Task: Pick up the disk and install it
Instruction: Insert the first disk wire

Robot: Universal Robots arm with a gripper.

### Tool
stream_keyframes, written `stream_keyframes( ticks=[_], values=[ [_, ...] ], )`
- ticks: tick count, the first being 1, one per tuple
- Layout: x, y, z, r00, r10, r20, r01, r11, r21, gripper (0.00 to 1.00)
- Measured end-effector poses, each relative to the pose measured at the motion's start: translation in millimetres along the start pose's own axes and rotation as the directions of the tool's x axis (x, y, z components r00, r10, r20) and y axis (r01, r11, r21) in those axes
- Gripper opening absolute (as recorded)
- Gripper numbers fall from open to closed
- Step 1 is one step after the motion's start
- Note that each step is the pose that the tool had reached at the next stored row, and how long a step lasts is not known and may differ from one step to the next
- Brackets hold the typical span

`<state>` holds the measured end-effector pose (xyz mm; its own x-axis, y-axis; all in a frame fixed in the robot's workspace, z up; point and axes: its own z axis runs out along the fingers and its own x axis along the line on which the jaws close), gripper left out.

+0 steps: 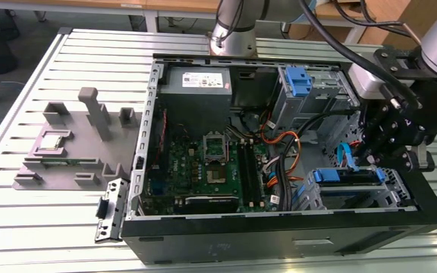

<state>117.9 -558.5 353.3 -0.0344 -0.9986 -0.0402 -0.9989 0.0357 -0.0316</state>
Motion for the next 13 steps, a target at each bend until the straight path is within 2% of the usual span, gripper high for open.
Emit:
stream_keyframes(
  ticks=[6,13],
  values=[
    [-0.6,-17.9,0.6,1.0,0.0,-0.0001,0.0,1.0,-0.0021,0.23],
    [-0.7,-19.1,-0.6,1.0,0.0,0.0001,0.0,1.0,-0.0029,0.23]
  ],
)
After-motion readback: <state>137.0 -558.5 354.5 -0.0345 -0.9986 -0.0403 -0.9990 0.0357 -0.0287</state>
